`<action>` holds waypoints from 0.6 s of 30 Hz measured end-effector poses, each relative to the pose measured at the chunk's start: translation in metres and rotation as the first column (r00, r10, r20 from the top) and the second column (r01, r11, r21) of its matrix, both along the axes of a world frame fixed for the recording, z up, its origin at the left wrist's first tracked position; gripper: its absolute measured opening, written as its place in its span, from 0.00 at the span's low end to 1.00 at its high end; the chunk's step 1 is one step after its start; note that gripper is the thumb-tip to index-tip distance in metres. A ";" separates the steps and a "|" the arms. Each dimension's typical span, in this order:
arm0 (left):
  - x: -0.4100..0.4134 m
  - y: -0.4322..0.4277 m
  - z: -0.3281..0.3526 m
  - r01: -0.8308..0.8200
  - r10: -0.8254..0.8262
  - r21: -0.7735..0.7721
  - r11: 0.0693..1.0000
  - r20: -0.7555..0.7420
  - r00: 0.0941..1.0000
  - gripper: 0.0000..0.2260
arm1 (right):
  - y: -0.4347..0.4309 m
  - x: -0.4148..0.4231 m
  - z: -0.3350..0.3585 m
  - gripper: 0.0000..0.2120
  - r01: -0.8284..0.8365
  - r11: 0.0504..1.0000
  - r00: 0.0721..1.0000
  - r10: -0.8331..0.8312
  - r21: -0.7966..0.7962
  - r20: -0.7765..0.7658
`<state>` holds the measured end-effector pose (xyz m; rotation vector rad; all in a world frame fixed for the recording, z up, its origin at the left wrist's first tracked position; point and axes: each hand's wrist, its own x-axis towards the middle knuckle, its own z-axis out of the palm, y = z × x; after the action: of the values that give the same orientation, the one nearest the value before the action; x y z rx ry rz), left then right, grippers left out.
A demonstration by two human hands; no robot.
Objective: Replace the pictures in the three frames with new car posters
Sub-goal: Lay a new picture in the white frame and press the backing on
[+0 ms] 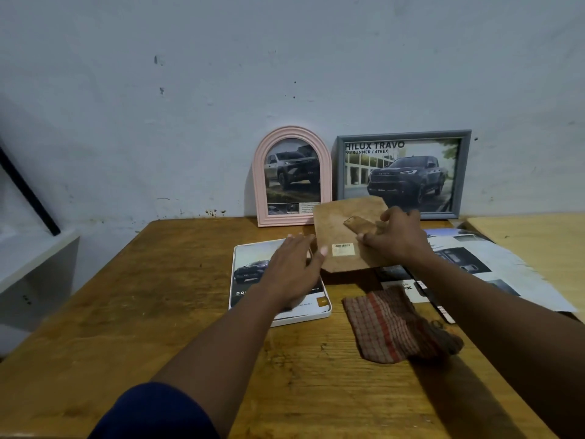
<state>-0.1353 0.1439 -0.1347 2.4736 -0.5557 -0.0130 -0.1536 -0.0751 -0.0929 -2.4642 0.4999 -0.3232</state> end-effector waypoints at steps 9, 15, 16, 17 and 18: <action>0.000 0.083 -0.005 -0.255 0.256 -0.157 0.954 -0.017 0.967 0.22 | 0.075 -0.006 -0.005 0.30 -0.158 0.979 0.984 0.167 0.131 -0.058; -0.008 0.119 -0.013 -0.292 0.288 -0.133 0.947 -0.050 0.956 0.17 | 0.137 -0.017 -0.027 0.34 -0.186 0.982 0.979 0.188 0.034 -0.072; -0.008 0.123 -0.014 -0.294 0.291 -0.111 0.949 -0.038 0.956 0.16 | 0.142 -0.018 -0.029 0.34 -0.190 0.982 0.979 0.190 0.002 -0.076; -0.009 0.125 -0.014 -0.290 0.289 -0.092 0.952 -0.033 0.957 0.16 | 0.146 -0.020 -0.030 0.34 -0.189 0.981 0.980 0.186 -0.035 -0.076; -0.010 0.127 -0.015 -0.285 0.284 -0.077 0.955 -0.031 0.958 0.16 | 0.148 -0.021 -0.030 0.33 -0.183 0.980 0.981 0.178 -0.081 -0.076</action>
<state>-0.1454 0.2708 -0.1501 2.4481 -0.1831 0.0977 -0.1746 0.0733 -0.1233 -2.5903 0.2917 -0.1911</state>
